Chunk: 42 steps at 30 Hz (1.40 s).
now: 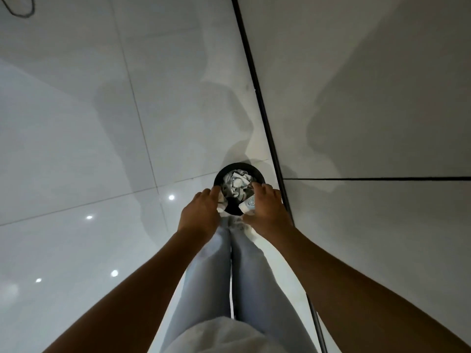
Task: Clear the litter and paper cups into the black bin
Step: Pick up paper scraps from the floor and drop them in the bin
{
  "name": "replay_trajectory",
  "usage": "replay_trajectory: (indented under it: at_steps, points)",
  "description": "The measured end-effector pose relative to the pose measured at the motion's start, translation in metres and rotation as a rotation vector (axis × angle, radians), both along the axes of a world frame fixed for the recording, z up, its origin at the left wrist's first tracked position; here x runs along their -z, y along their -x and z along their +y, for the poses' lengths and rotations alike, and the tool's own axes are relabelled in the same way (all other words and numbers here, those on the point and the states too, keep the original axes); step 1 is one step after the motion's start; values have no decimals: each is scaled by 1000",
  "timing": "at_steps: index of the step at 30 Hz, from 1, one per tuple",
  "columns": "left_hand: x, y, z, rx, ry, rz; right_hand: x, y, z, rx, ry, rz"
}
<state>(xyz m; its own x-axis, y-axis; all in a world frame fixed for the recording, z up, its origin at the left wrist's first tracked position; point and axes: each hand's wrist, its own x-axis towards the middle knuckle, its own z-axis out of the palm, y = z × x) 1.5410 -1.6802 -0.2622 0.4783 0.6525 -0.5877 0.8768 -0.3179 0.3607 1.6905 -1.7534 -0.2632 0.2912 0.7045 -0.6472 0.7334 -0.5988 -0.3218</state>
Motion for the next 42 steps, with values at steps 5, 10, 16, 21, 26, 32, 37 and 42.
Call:
replay_trajectory:
  at_steps: [5,10,16,21,26,32,37,42]
  points:
    - [74,-26,23,-61,36,22,76,-10,18,1,23,3]
    - [152,-35,23,7,-2,-14,163,-15,30,-28,90,26]
    - [212,-39,11,-34,78,-12,222,-18,17,11,153,66]
    - [222,-55,3,39,261,5,216,-22,-8,52,115,28]
    - [184,-55,0,133,128,-8,175,-23,-19,-9,130,3]
    - [90,-19,4,166,44,24,85,-4,1,-120,66,-23]
    - [13,24,-1,66,-46,107,9,23,30,-287,-38,-7]
    - [-53,68,-37,-184,-46,156,-61,64,33,-619,-35,16]
